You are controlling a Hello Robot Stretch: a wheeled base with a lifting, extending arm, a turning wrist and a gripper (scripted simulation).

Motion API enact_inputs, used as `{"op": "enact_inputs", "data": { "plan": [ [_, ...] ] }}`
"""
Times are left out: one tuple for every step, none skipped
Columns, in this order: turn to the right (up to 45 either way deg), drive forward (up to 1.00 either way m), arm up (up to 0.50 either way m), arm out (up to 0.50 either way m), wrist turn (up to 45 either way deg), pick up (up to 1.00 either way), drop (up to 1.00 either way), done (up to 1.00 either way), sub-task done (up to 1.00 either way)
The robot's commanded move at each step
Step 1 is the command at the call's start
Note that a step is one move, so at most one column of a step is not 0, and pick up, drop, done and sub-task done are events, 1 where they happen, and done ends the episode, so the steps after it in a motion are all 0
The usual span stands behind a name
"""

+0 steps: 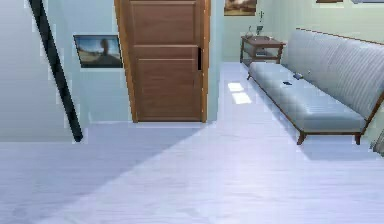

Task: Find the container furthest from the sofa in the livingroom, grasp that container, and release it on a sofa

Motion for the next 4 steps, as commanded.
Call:
{"op": "enact_inputs", "data": {
  "plan": [
    [36.0,0.00,0.00,0.00,0.0,0.00,0.00,0.00,0.00],
    [0.0,1.00,0.00,0.00,0.0,0.00,0.00,0.00,0.00],
    [0.0,0.50,0.00,0.00,0.0,0.00,0.00,0.00,0.00],
    [-36.0,0.00,0.00,0.00,0.0,0.00,0.00,0.00,0.00]
  ]
}}
